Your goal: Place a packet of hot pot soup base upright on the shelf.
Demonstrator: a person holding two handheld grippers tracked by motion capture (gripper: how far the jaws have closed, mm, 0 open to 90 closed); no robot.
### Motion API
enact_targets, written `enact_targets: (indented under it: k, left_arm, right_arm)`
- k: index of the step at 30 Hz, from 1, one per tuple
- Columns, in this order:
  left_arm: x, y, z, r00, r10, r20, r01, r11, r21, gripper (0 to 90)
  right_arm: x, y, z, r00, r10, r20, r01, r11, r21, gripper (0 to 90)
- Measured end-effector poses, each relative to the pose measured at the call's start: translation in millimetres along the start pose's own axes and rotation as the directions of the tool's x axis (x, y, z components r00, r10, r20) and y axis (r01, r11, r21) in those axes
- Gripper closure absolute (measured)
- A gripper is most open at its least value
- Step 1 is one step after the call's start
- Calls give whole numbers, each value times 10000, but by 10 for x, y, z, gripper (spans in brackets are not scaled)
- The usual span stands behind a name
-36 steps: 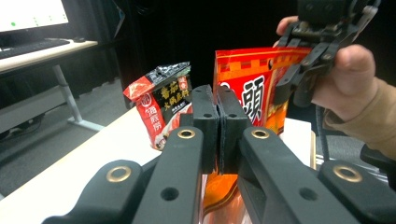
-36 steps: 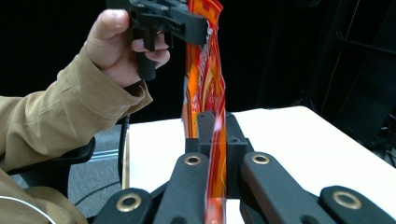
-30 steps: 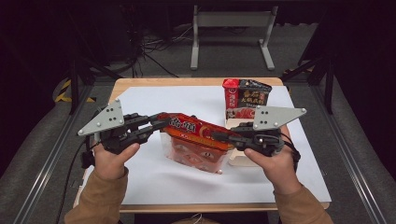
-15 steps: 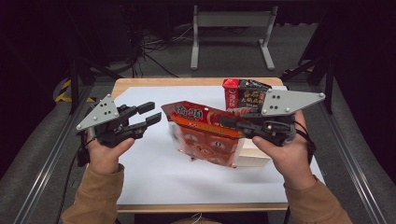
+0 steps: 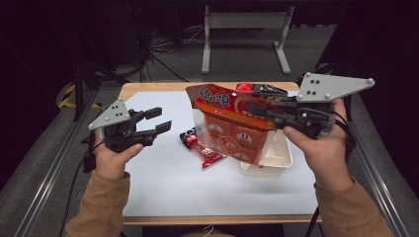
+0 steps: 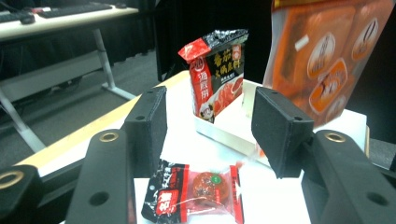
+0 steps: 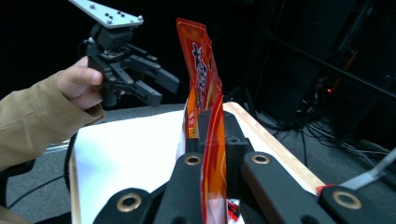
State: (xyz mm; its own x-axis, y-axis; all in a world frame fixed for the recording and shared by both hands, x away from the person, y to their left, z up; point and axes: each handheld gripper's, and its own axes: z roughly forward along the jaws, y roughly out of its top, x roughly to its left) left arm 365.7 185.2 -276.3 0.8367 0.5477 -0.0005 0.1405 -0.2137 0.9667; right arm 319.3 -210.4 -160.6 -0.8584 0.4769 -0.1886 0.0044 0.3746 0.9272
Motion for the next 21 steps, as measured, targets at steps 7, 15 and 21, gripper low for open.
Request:
enact_targets:
  k: [7, 15, 21]
  left_arm:
    - [62, -37, 15, 9999, -120, -33, 120, 9997, 191, 450]
    - [153, -103, 38, 9992, -386, -111, 390, 9984, 415, 453]
    - [189, -133, 51, 9986, -513, -126, 519, 9973, 516, 448]
  right_arm:
    - [-150, -8, -78, 9991, 119, 406, -124, 9999, 109, 898]
    - [-305, -60, -144, 9960, 110, 889, -131, 9996, 235, 898]
    - [-413, -110, -198, 9923, 205, 1221, -227, 9996, 165, 898]
